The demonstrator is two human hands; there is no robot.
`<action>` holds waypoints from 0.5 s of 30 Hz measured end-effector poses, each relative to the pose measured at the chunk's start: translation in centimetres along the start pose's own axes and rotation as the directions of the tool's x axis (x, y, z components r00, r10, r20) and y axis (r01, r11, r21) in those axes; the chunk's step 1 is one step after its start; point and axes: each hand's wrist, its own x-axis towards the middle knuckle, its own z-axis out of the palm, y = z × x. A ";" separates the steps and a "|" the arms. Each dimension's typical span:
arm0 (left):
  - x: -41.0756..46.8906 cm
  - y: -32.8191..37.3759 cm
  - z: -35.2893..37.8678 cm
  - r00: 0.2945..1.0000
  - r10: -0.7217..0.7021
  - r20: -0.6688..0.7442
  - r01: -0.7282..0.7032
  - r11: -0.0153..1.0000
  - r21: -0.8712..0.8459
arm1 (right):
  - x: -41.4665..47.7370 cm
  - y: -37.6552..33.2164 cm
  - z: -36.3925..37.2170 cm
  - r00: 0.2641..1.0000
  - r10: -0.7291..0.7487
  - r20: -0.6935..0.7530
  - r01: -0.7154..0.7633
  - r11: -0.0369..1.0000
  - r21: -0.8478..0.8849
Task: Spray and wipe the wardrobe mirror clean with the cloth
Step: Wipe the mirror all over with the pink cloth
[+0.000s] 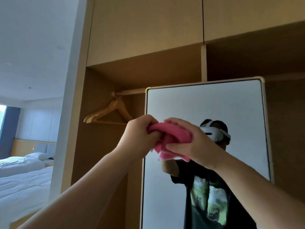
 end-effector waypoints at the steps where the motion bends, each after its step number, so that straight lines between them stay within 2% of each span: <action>1: 0.4 -0.3 -0.1 1.000 0.007 -0.005 -0.008 1.000 -0.020 | 0.7 0.2 0.3 0.999 -0.037 -0.012 0.037 0.998 -0.043; 3: 1.3 -1.1 -0.5 0.999 0.030 -0.015 -0.031 0.999 -0.033 | 2.0 0.5 0.8 0.992 -0.093 -0.080 0.078 0.981 -0.177; 5: 2.4 -2.0 -1.3 0.998 0.059 -0.015 -0.059 0.998 -0.017 | 3.5 0.5 0.9 0.984 -0.125 -0.129 0.092 0.967 -0.237; 7: 3.6 -2.9 -2.3 0.995 0.096 -0.017 -0.096 0.995 -0.007 | 4.9 0.1 1.1 0.981 -0.154 -0.119 0.122 0.963 -0.242; 10: 5.9 -4.0 -3.4 0.988 0.143 -0.053 -0.144 0.989 -0.016 | 7.4 -1.1 1.4 0.980 -0.150 -0.128 0.129 0.979 -0.156; 12: 7.3 -4.7 -4.0 0.984 0.170 -0.052 -0.171 0.985 -0.034 | 9.2 -1.9 1.5 0.970 -0.157 -0.188 0.112 0.967 -0.228; 15: 9.2 -6.2 -4.8 0.975 0.213 -0.064 -0.216 0.975 -0.047 | 11.7 -3.9 1.2 0.977 -0.164 -0.134 0.107 0.928 -0.356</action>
